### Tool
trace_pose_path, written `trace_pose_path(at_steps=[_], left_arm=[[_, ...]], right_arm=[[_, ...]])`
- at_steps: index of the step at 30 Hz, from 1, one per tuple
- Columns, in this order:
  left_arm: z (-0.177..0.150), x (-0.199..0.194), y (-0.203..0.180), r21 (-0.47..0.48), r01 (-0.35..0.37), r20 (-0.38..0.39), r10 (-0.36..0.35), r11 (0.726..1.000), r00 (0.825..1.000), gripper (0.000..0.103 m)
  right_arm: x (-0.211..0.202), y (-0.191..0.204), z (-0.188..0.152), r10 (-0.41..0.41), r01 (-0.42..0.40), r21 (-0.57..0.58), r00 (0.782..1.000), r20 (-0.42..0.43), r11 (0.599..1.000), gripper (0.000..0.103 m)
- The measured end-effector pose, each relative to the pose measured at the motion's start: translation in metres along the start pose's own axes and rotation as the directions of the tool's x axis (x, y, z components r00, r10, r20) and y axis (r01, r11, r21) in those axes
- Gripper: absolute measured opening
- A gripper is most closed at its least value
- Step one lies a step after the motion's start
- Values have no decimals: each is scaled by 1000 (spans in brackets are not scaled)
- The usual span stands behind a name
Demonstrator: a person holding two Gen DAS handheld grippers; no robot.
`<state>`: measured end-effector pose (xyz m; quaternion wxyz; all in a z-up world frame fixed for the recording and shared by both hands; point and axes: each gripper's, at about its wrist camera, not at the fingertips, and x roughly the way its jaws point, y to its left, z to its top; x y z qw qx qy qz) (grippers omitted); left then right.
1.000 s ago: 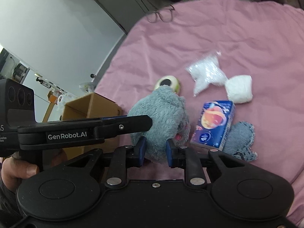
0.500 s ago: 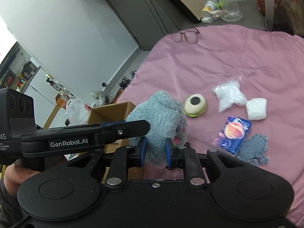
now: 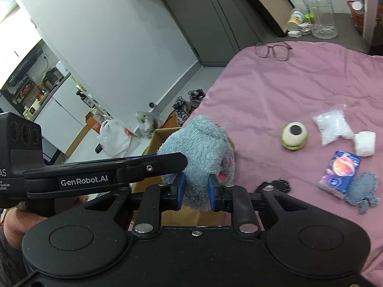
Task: Organize soft objects
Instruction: 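Carry the grey plush over the cardboard box and lower it inside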
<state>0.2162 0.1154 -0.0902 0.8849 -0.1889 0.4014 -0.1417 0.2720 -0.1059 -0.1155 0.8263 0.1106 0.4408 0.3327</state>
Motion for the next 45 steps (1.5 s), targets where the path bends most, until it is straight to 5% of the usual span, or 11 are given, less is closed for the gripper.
trace_pose_path(at_steps=[17, 45], left_arm=[[2, -24, 61, -21, -72, -1, 72, 997, 997, 31], [12, 26, 144, -131, -114, -65, 106, 985, 992, 29]], right_arm=[[56, 44, -1, 46, -46, -6, 998, -37, 999, 22], [134, 37, 9, 30, -24, 38, 986, -162, 999, 22]])
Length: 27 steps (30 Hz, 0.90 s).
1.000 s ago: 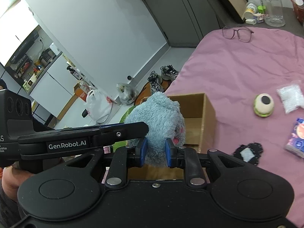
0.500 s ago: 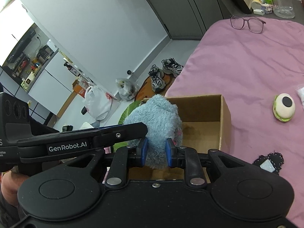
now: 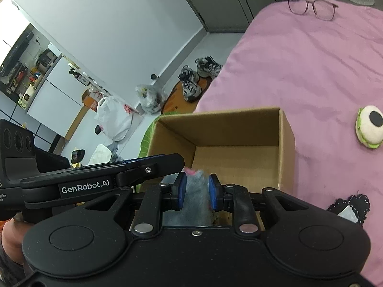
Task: Organize soft objects
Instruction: 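Carry the grey plush over the cardboard box and lower it inside, then open both grippers to release the grey plush into the box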
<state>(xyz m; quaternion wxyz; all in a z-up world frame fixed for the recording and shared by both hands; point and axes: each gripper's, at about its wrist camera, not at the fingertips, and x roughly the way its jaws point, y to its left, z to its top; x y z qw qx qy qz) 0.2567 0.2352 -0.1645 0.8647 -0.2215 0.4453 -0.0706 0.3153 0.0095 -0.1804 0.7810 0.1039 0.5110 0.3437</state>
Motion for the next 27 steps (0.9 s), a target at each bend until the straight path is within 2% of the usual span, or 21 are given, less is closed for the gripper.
trace_pose_path(at_steps=[7, 12, 14, 17, 22, 27], left_arm=[[-2, -2, -2, -10, -15, -10, 14, 1000, 1000, 30], [-6, -11, -10, -6, -40, -4, 40, 999, 999, 32], [-8, -16, -14, -6, -48, 1, 48, 999, 999, 33], [-9, -23, -22, -8, -73, 4, 73, 997, 997, 34], [-15, -39, -40, -6, -147, 4, 147, 989, 989, 49], [-23, -61, -62, 7, -161, 29, 161, 987, 986, 67]], right_arm=[[-9, -2, -5, -2, 2, 3, 1000, -12, 1000, 24], [-28, -8, -9, -15, 15, 6, 1000, 7, 1000, 34], [-35, -9, -11, -21, 21, 6, 1000, 20, 1000, 43], [-49, -12, -12, -32, 32, 4, 998, 45, 999, 50], [-78, -18, -19, -31, 31, 7, 995, 93, 1000, 59], [-107, -26, -26, -43, 41, 17, 989, 142, 999, 69]])
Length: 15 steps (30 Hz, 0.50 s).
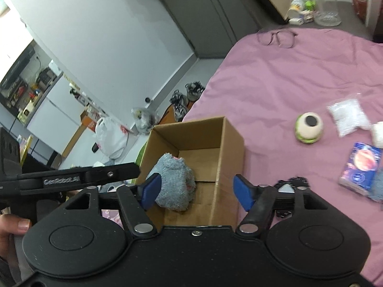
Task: Organize soft objects
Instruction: 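Open both grippers to release the grey plush into the box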
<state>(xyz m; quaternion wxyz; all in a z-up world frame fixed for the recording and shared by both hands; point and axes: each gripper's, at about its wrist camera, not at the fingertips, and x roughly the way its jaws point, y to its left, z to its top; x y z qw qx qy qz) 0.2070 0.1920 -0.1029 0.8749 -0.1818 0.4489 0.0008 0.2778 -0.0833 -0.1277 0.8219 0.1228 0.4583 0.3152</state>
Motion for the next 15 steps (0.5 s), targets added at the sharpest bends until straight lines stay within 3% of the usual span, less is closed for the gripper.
trace_pose_path(at_steps=[5, 9, 15], left_arm=[[-5, -22, -24, 25, -4, 16, 4, 1000, 1000, 72], [-9, -35, -43, 40, 2, 27, -3, 999, 1000, 75], [-16, -46, -68, 76, 2, 41, -5, 997, 999, 78]], right_arm=[[-35, -12, -3, -21, 20, 16, 998, 61, 1000, 81], [-59, -23, -5, -37, 36, 21, 995, 87, 999, 82], [-87, -35, -9, -55, 53, 25, 991, 120, 998, 92]])
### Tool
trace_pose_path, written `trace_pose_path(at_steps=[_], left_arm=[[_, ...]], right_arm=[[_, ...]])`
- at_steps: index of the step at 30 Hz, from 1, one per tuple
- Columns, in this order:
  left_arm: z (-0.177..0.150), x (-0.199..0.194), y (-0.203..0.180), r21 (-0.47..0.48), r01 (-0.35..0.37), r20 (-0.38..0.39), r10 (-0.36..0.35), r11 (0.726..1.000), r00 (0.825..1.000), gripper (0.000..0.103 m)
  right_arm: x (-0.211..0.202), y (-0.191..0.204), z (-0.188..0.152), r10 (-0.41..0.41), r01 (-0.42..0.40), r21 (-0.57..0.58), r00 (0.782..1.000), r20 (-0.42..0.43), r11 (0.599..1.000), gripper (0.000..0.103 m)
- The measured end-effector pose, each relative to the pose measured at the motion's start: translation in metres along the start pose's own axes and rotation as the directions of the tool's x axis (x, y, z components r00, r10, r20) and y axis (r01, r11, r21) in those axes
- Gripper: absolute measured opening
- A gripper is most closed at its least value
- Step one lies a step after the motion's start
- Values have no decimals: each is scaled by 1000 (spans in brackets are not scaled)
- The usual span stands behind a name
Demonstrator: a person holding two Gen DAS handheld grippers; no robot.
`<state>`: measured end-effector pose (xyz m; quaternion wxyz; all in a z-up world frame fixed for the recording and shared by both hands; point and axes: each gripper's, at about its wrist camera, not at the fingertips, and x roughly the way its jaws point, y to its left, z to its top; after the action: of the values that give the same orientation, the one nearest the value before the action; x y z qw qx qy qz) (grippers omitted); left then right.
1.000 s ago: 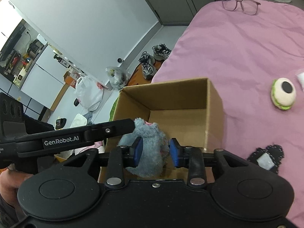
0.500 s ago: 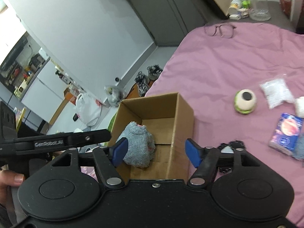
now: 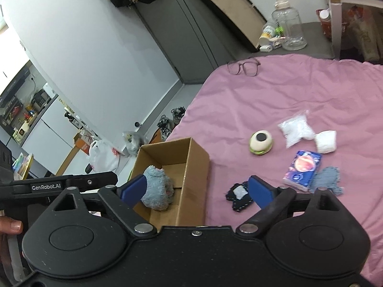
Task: Organize soft objects
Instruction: 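Open both grippers to release the grey plush into the box, then move both grippers toward the blue tissue pack and denim heart plush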
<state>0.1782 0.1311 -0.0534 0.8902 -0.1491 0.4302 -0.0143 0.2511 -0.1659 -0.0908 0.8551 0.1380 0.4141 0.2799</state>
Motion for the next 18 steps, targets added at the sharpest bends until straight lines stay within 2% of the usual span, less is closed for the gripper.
trace_pose_path(at_steps=[9, 18], left_arm=[[-6, -6, -34, 39, 24, -16, -24, 999, 1000, 83], [-5, 5, -68, 80, 54, -37, -51, 995, 998, 83]], right_arm=[[-36, -31, -2, -36, 34, 40, 998, 43, 999, 93], [-54, -74, -7, -92, 88, 90, 995, 49, 992, 93]])
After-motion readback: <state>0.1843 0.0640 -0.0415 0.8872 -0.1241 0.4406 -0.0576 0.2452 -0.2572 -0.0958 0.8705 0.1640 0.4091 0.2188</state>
